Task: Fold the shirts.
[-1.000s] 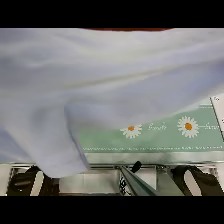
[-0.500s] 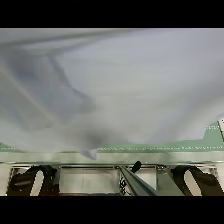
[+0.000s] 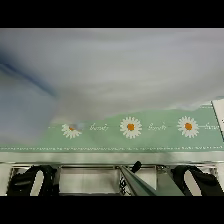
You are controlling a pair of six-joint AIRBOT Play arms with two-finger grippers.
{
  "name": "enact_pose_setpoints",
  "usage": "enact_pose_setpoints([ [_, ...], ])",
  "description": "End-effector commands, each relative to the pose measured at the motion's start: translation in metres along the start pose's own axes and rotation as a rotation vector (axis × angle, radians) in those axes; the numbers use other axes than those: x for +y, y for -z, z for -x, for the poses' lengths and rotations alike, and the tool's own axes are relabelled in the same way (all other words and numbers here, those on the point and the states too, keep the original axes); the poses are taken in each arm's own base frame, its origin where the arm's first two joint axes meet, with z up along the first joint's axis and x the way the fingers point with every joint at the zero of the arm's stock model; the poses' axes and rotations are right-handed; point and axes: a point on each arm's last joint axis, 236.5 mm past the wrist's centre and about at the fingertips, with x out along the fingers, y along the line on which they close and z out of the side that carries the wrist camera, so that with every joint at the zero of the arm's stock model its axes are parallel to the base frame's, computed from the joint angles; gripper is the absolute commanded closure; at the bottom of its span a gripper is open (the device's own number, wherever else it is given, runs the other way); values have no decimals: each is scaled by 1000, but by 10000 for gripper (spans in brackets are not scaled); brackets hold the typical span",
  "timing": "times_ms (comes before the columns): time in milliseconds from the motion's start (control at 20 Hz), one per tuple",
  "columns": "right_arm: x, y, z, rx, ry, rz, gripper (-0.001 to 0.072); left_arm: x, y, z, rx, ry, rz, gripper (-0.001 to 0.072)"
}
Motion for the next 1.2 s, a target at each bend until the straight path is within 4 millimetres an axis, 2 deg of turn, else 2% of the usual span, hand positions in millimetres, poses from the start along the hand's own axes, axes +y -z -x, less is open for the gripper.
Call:
enact_pose_setpoints([
  [0, 4, 7, 16, 47, -9, 2, 686, -1, 29, 8, 137, -4, -18, 695],
  [100, 1, 27, 16, 135, 3, 5, 686, 1, 43, 9, 197, -7, -16, 695],
  [150, -4, 43, 16, 202, 21, 8, 686, 2, 57, 10, 258, -12, -16, 695],
  [300, -12, 76, 4, 359, 45, 6, 686, 18, 115, 10, 537, -58, -9, 695],
  [400, -12, 105, -18, 488, 28, -2, 686, 30, 139, 1, 668, -78, -39, 694],
  [500, -8, 138, -48, 611, -9, -6, 686, 39, 169, -18, 805, -73, -40, 693],
  [600, -4, 188, -83, 771, -52, -15, 686, 50, 210, -38, 955, -69, -23, 693],
  [750, -6, 272, -134, 1002, -84, -31, 686, 58, 280, -83, 1114, -23, 42, 692],
  [900, -9, 341, -196, 1122, -88, -71, 685, 64, 347, -144, 1141, 32, 115, 692],
  [1000, -4, 384, -232, 1163, -102, -124, 685, 63, 387, -186, 1163, 84, 175, 692],
  [1150, 8, 427, -289, 1111, -130, -221, 685, 58, 432, -251, 1092, 134, 310, 692],
])
